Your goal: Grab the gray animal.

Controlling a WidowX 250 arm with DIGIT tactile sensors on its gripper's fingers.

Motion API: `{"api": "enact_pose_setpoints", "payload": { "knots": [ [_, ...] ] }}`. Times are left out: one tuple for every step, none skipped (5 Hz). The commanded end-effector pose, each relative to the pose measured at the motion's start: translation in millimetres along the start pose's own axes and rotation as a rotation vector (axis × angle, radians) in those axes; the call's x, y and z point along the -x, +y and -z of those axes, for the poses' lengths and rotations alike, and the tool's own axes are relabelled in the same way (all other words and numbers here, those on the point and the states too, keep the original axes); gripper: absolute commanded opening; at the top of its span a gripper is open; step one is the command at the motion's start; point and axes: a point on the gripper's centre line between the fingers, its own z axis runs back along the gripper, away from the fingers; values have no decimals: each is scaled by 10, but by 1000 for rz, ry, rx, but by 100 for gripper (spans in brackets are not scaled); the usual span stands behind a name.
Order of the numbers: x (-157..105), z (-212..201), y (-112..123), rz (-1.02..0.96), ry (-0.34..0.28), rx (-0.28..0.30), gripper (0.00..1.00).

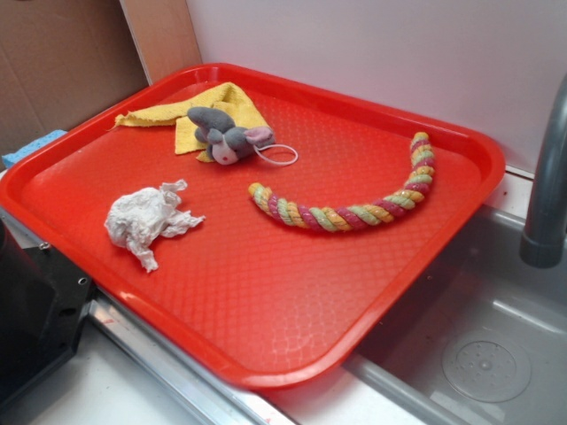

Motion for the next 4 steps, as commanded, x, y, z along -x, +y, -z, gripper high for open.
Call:
{"api": "enact_pose_setpoints", "payload": {
  "knots": [
    [0,0,0,0,0,0,100],
    [-144,64,24,-247,-49,51,100],
    [-274,135,75,-487,-89,42,100],
    [-351,199,159,-687,-170,33,100]
  ]
}}
